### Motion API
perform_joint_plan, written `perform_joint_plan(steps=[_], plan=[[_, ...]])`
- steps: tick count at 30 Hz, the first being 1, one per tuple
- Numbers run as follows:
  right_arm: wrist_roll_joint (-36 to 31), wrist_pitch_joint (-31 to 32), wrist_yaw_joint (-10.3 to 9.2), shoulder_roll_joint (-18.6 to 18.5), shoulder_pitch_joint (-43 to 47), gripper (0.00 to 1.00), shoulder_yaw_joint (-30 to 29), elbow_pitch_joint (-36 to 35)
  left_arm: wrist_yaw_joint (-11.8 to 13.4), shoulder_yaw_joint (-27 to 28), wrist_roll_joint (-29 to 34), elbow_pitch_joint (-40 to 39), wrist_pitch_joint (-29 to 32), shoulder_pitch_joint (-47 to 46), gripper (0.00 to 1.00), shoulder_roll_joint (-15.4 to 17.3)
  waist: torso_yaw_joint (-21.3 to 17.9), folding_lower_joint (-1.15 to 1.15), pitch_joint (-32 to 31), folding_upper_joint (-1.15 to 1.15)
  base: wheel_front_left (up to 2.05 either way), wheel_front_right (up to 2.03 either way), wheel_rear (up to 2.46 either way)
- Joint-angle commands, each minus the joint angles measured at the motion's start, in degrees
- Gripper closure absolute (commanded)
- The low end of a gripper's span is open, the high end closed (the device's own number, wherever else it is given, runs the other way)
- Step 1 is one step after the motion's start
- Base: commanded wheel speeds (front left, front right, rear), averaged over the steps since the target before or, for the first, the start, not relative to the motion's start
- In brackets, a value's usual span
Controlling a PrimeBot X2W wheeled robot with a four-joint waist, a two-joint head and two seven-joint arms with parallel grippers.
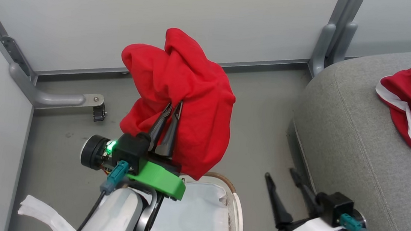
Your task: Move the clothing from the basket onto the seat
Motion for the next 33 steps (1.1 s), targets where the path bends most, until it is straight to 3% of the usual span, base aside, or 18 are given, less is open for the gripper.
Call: perform_joint_plan(steps=[1, 12, 21, 22, 23, 24, 33], plan=[[-0.25, -0.10, -0.08, -0.30, 0.65, 0.00, 1.50, -0.87, 0.33, -0.18, 0.33, -0.69, -0.03, 1.16, 1.00, 0.14, -0.01, 0.01, -0.16, 0.00, 0.00, 0.00, 0.00], [7.02, -0.10, -0.08, -0.07, -5.86, 0.00, 13.62, -10.64, 0.17, -2.15, -0.44, -2.88, -0.03, 1.94, 1.00, 0.12, 0.76, 0.01, 0.06, 0.00, 0.00, 0.00, 0.00], [10.27, -0.10, -0.07, 0.37, -11.71, 0.00, 17.21, -6.08, -0.08, -5.46, -2.33, -3.23, -0.03, 0.71, 1.00, 0.12, 2.84, 0.01, 0.76, 0.00, 0.00, 0.00, 0.00], [11.08, -0.10, -0.07, 0.34, -12.30, 0.27, 17.50, -5.46, -0.21, -5.96, -2.67, -3.20, -0.03, 0.61, 1.00, 0.11, 3.10, 0.01, 0.84, 0.00, 0.00, 0.00, 0.00], [11.43, -0.10, -0.08, 0.30, -12.66, 0.80, 17.61, -5.03, -0.28, -6.27, -2.89, -3.20, -0.03, 0.52, 1.00, 0.12, 3.28, 0.01, 0.89, 0.00, 0.00, 0.00, 0.00], [11.79, -0.10, -0.08, 0.27, -13.22, 1.00, 17.88, -4.51, -0.38, -6.62, -3.23, -3.19, -0.03, 0.42, 1.00, 0.11, 3.49, 0.01, 0.95, 0.00, 0.00, 0.00, 0.00], [13.11, -0.10, -0.08, 0.31, -13.81, 1.00, 16.31, -4.62, 0.07, -7.60, -3.57, -2.62, -0.03, -0.07, 1.00, 0.11, 2.88, 0.01, 1.44, 0.00, 0.00, 0.00, 0.00]])
